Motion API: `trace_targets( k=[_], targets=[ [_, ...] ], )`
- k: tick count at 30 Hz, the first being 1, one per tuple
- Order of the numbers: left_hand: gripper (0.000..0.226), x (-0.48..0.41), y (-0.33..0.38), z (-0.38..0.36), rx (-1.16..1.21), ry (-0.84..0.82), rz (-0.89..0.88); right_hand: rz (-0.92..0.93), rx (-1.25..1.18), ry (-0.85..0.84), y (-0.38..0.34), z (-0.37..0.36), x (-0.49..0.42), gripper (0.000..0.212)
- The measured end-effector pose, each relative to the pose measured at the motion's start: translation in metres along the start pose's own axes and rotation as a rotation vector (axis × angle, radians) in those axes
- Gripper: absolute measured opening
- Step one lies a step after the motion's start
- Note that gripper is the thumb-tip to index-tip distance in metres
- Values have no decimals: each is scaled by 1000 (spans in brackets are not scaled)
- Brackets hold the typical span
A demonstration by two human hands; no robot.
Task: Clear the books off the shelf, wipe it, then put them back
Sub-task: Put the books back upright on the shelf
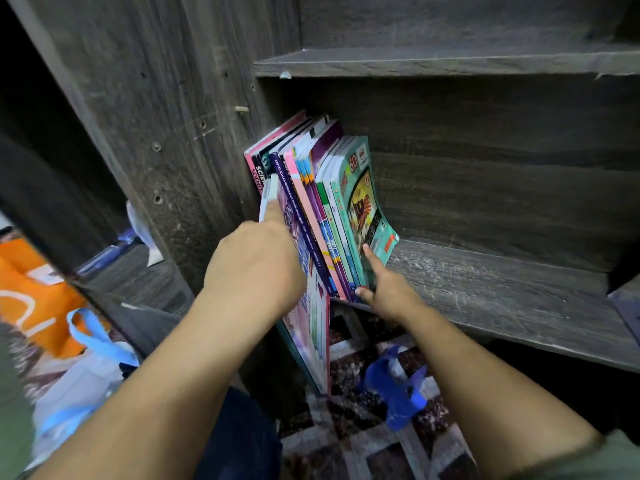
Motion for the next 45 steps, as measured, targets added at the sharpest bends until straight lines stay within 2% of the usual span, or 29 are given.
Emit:
trace_targets(
  k=[2, 5, 8, 12, 14, 17, 20, 25, 29, 31, 33, 36, 38, 41, 45],
  targets=[
    [74, 20, 1, 12, -19, -32, -24, 37, 203, -20, -1, 11, 8, 83],
    [69, 47, 8, 29, -33, -94, -115, 73, 441, -2, -2, 26, 20, 60],
    [72, 59, 25, 44, -61, -190, -255, 56, 518, -4, 1, 45, 32, 47],
    [69, 53, 56, 53, -21, -246, -352, 30, 516, -7, 7, 78, 45, 48],
    [64, 40, 74, 54, 46, -218, -355, 20, 498, 22, 10, 96, 50, 51],
    [56, 8, 95, 48, 135, -89, -315, -4, 428, 77, 12, 116, 53, 48],
    [66, -28, 109, 30, 199, 42, -253, 24, 390, 139, 14, 120, 49, 40],
    [77, -64, 119, -17, 220, 138, -188, 120, 349, 51, 17, 84, 27, 64],
    [62, -85, 106, -51, 297, 165, -169, 109, 149, -134, 18, 35, 18, 101],
    [57, -92, 96, -56, 315, 186, -214, 96, 71, -103, 17, 13, 12, 108],
    [58, -85, 83, -60, 320, 232, -280, 87, 30, -20, 17, -2, 4, 103],
    [54, -68, 55, -66, 244, 446, -352, 69, -41, 73, 17, -17, -7, 98],
    [55, -68, 31, -68, 251, 533, -243, 61, -90, 93, 19, -25, -11, 105],
    [69, -73, 3, -68, 358, 579, -14, 39, -134, 159, 21, -31, -13, 117],
    [88, -76, 8, -75, 490, 531, -66, 18, -170, 210, 23, -32, -17, 119]
  ],
)
Point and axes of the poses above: each hand's wrist, its own x-axis away from the middle knuckle, its own z-axis out of the back of the hand, y = z × x, the point moved 3 cm from there along -x, towards the middle knuckle, and after that the axes turned 6 degrees about y, right-handed, at the moved point
